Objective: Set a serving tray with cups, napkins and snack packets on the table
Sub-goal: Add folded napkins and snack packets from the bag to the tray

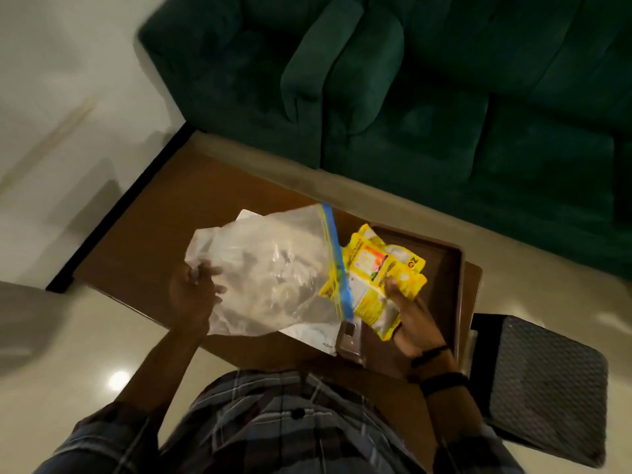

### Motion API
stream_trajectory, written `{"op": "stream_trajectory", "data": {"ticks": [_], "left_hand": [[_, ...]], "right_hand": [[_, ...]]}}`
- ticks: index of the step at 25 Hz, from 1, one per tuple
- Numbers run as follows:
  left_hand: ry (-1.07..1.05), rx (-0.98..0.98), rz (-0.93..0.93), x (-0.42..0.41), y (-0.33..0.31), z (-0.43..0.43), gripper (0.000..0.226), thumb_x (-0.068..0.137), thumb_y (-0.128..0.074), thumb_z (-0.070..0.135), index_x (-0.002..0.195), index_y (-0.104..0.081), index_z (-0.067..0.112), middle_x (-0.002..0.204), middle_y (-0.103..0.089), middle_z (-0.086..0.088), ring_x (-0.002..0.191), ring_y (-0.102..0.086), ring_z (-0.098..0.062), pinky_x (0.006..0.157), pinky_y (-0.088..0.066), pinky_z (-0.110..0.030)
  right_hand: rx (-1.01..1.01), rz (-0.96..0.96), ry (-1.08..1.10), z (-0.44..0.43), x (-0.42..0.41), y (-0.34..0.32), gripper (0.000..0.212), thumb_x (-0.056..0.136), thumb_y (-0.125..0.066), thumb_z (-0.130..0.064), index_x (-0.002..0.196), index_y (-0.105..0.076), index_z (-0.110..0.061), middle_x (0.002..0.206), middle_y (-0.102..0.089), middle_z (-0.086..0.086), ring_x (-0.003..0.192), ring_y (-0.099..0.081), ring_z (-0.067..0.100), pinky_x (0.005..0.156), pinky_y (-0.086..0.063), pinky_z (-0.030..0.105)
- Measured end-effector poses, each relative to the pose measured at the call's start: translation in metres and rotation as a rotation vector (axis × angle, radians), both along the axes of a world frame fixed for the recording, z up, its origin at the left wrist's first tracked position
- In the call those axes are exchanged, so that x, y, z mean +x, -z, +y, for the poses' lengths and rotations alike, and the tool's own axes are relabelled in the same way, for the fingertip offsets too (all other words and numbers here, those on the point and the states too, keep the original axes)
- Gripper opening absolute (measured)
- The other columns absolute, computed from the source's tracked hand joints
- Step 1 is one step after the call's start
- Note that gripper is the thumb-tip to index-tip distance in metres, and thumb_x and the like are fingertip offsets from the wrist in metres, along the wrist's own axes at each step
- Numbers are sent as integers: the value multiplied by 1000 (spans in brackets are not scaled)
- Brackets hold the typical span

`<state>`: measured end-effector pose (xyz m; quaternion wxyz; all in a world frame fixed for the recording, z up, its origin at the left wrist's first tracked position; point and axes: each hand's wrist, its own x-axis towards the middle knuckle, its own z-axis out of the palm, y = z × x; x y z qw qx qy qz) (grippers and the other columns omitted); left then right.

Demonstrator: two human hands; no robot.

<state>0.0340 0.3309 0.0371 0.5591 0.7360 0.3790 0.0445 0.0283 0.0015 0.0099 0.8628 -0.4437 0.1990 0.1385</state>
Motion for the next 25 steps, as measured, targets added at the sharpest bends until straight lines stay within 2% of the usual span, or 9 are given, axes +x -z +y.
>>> {"op": "stream_trajectory", "data": {"ticks": [4, 7, 11, 13, 15, 18, 21, 23, 25], "left_hand": [[-12, -220, -152, -13, -7, -9, 12, 100, -44, 10, 110, -50, 12, 99, -63, -7, 54, -67, -4, 48, -55, -20], [62, -258, -166, -29, -12, -28, 27, 99, -42, 4, 126, -41, 7, 110, -63, -6, 62, -69, -7, 59, -59, -26], [101, -228, -126, -45, -13, -52, 32, 98, -42, 0, 130, -47, 3, 123, -59, -13, 72, -71, -10, 62, -61, -29], [94, -240, -160, -51, -17, -61, 38, 97, -42, -3, 117, -61, 24, 127, -57, -14, 85, -71, -11, 69, -62, -34], [104, -267, -202, -56, -19, -67, 58, 96, -42, -6, 102, -64, 47, 125, -60, -5, 106, -66, -17, 80, -58, -46], [99, -302, -249, -60, -20, -74, 67, 93, -45, -10, 98, -62, 55, 110, -68, 18, 109, -64, -20, 81, -57, -47], [78, -357, -286, -59, -17, -76, 60, 91, -49, -11, 105, -59, 47, 114, -69, 11, 92, -71, -20, 77, -60, -45], [56, -419, -306, -53, -17, -76, 50, 91, -51, -10, 125, -47, 26, 128, -62, -4, 84, -72, -23, 76, -61, -45], [48, -458, -318, -47, -18, -75, 52, 89, -53, -11, 134, -35, 8, 134, -55, -11, 85, -72, -26, 75, -61, -40]], "right_hand": [[-57, 213, 288, -31, 9, 34, 44, 101, -39, -14, 145, -36, -14, 145, -47, 14, 121, -55, 29, 93, -53, 47], [-95, 423, 356, -38, 12, 74, 48, 101, -39, -9, 147, -29, -14, 150, -38, 19, 131, -44, 36, 101, -38, 55], [-101, 467, 377, -41, 29, 107, 49, 100, -42, -12, 147, -29, -17, 150, -40, 16, 133, -42, 37, 104, -33, 61], [-130, 485, 367, -40, 34, 115, 47, 100, -44, -18, 145, -33, -17, 147, -43, 16, 131, -44, 38, 99, -36, 60], [-148, 575, 339, -38, 31, 123, 45, 100, -47, -22, 143, -37, -15, 146, -44, 17, 131, -45, 38, 99, -38, 57], [-213, 649, 286, -32, 21, 117, 45, 96, -54, -20, 139, -43, -14, 142, -49, 17, 126, -50, 38, 102, -41, 58], [-326, 692, 78, -9, 13, 81, 54, 86, -66, -38, 133, -50, -17, 121, -61, 19, 105, -61, 37, 96, -47, 58], [-183, 719, -122, 16, 5, 47, 65, 76, -65, -61, 123, -55, -17, 112, -63, 22, 101, -64, 32, 92, -50, 58], [-49, 655, -314, 44, -3, 17, 66, 73, -62, -68, 114, -61, -15, 111, -66, 21, 103, -66, 34, 85, -54, 58]]}}
